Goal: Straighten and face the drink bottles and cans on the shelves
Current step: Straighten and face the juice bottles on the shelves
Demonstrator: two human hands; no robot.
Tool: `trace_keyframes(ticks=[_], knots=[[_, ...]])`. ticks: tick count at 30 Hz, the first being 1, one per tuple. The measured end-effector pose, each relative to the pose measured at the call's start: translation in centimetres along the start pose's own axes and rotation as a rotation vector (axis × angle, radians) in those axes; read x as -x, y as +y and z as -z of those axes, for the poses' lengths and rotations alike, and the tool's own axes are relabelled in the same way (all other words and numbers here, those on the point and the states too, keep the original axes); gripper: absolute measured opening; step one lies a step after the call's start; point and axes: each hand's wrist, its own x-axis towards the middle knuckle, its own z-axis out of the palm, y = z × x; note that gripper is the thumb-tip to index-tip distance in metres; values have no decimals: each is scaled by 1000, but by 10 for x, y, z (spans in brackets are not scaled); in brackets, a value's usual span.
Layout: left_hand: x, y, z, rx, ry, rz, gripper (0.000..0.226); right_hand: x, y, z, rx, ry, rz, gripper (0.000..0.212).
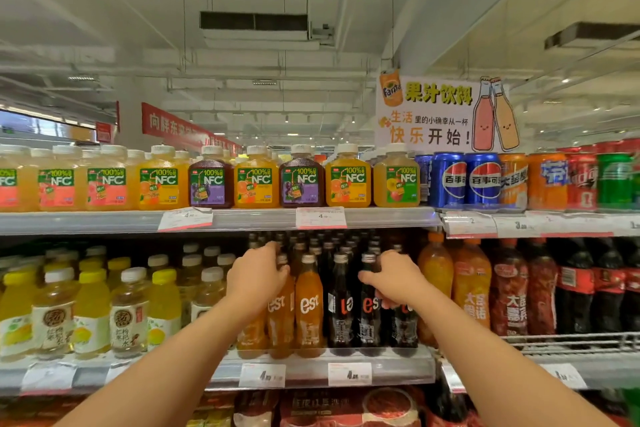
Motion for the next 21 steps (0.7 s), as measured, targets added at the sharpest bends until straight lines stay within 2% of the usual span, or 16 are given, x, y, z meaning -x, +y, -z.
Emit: trace_keyframes(ticks=[2, 5, 8, 10, 15, 17, 21], knots=[[6, -1, 8, -3, 49, -71, 34, 9, 2, 5, 68, -16, 44, 37], [17, -4, 31, -34, 151, -220, 29, 19, 1, 24, 288, 107, 190, 42], [24, -12, 59, -113, 362, -468, 12, 29, -12, 53, 250, 220, 343, 28], [23, -19, 71, -129, 479, -548, 22, 34, -26, 71, 220, 307, 435, 19], [16, -35, 86, -125, 385, -329, 51, 27, -62, 106, 238, 531, 586, 12], [16, -42, 85, -144, 342, -244, 61, 18, -74, 119, 266, 571, 609, 11], [19, -59, 71, -212, 299, -181, 68, -8, -89, 143, 428, 631, 552, 25]])
